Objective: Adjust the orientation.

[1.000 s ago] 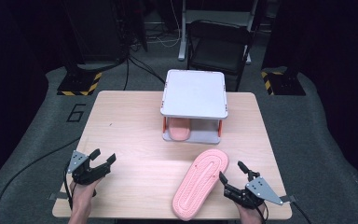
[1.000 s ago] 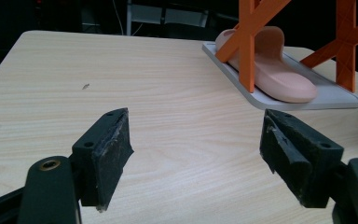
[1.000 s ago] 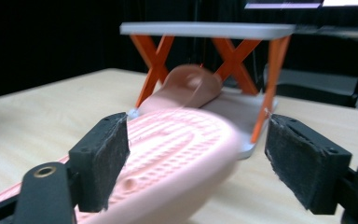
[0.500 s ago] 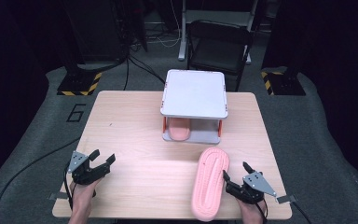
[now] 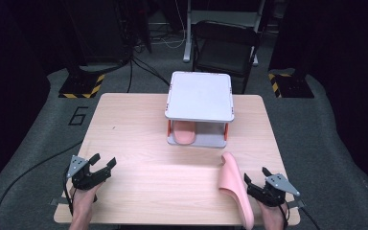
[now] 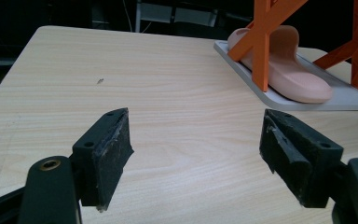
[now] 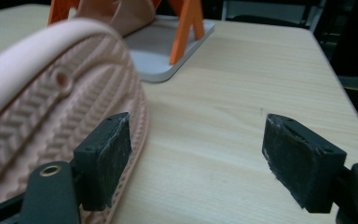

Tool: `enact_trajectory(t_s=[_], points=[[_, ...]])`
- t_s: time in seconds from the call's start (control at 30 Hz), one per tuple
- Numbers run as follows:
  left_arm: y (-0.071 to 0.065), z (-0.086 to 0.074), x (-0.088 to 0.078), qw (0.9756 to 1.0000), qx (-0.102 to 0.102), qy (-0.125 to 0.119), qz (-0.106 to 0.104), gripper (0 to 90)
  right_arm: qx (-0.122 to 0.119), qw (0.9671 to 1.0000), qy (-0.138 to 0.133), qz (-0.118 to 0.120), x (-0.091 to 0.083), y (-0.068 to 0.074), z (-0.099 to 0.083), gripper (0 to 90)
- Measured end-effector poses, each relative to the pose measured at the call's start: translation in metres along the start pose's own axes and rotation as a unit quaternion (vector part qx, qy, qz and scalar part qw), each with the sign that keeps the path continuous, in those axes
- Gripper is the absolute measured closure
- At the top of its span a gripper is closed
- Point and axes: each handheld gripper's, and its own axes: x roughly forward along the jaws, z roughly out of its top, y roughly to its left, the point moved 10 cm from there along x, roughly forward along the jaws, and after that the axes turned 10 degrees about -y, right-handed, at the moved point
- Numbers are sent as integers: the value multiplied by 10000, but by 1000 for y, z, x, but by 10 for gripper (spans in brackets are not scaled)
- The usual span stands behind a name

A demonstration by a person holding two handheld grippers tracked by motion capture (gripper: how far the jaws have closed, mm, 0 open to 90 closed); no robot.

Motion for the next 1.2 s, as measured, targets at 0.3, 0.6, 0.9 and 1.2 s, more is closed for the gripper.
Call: enact_trajectory(t_s=[0.3,0.6,0.9,1.2], points=[[4,4,-2,9999,-22,-91,70,245,37,9962,-773,408,-15,24,53,214],[7,2,-2,9999,-29,-66,94,246,-410,9952,-663,588,-11,35,48,218],[6,-2,1,9999,-48,-53,100,247,-163,9984,-483,-256,-22,-40,29,230],[7,-7,1,9999,-86,38,104,248,77,9993,-128,-356,-11,-64,1,289]])
